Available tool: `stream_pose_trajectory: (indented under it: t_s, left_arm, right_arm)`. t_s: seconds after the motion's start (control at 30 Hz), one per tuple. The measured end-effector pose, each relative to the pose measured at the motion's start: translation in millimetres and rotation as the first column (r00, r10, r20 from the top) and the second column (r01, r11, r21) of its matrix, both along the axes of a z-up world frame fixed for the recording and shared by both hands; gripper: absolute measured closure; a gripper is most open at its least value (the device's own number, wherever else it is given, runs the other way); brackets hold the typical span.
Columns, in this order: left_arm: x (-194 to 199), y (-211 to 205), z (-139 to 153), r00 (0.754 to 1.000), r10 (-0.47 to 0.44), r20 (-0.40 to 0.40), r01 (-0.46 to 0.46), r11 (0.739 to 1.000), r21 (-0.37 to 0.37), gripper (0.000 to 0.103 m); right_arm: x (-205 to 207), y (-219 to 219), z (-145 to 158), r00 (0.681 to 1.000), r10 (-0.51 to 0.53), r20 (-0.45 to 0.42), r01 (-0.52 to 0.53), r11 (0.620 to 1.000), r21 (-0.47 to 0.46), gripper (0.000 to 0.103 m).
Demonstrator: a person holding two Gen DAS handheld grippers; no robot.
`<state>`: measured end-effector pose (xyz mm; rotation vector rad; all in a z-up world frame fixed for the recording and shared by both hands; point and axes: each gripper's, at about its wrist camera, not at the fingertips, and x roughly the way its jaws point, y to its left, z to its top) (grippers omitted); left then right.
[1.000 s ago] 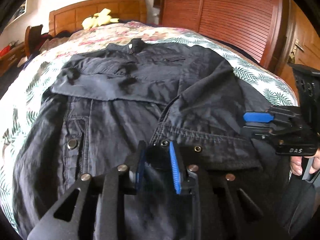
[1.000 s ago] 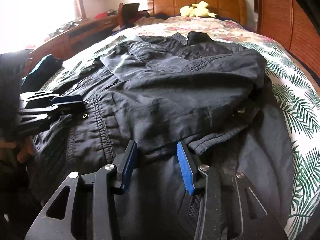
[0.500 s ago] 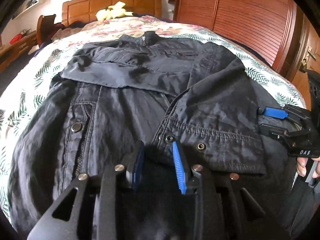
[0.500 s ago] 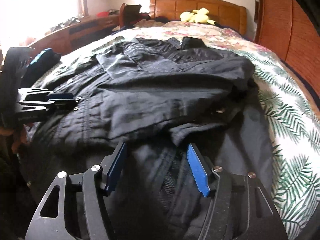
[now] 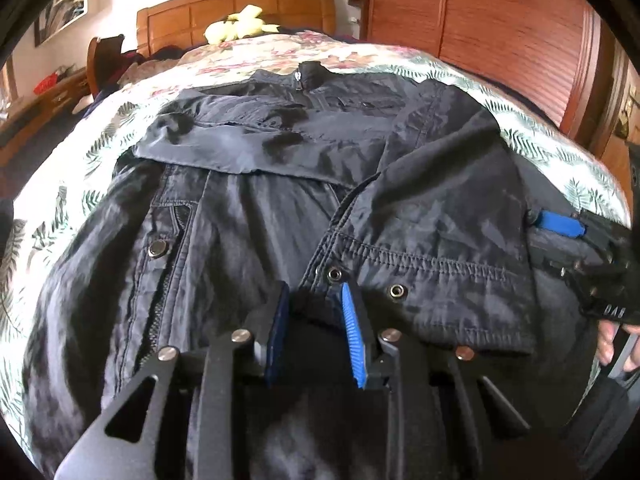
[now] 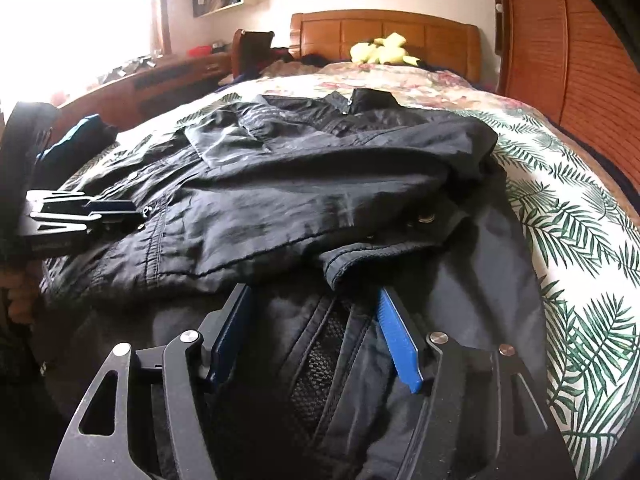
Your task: Fold large clothes
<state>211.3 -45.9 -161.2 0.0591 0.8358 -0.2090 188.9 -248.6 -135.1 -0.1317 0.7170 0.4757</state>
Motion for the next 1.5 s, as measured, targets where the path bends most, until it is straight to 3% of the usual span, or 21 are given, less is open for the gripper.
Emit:
stream_pose_trajectory:
  t_s: [0.17,0.37,0.5,0.67,0.97,1.03,1.33,1.5]
  left_arm:
    - [-3.4,-1.2,6.8,0.999,-0.040,0.007,0.040,0.997,0.073,0.102]
    - [-9.9,5.3,36.8,0.994,-0.053,0.100,0.044,0.995,0.088,0.102]
    - [-10.6,22.3,66.0,0.981,-0.009,0.193,-0.007,0.997,0.079,0.102]
    - [-1.8,58.1,88.5,0.970,0.059,0.237,-0.075,0.995,0.058,0.102]
    - [4.2,88.6,75.6,0.980,0.087,0.177,-0.087,0.996,-0.011,0.102]
    - [-0.2,89.6,71.1,0.979,0.103,0.174,-0.106,0.994,0.007,0.102]
    - [-51.0,108.0,53.5,0.988,0.099,0.115,-0.102,0.995,0.016,0.102]
    - [-79.8,133.3,38.5,0.990,0.132,0.046,-0.132,0.991,-0.002,0.101]
  right_arm:
    - [1.9,-0.1,-0.1,1.000,-0.007,-0.006,0.007,1.000,0.005,0.037]
    - [2.2,1.4,-0.1,1.000,-0.027,0.005,0.027,1.000,-0.009,0.037]
    - [1.3,3.0,-0.6,0.999,-0.042,0.018,0.042,0.999,-0.023,0.037]
    - [0.6,3.3,-2.0,0.998,-0.052,0.027,0.052,0.998,-0.032,0.037]
    - [1.0,4.8,-3.6,0.998,-0.058,0.031,0.060,0.997,-0.046,0.037]
    - [1.2,5.0,-3.7,0.998,-0.058,0.031,0.059,0.997,-0.047,0.037]
    - [1.7,4.9,-4.1,0.998,-0.058,0.030,0.060,0.997,-0.048,0.037]
    - [3.0,4.7,-4.4,0.998,-0.060,0.031,0.061,0.997,-0.049,0.037]
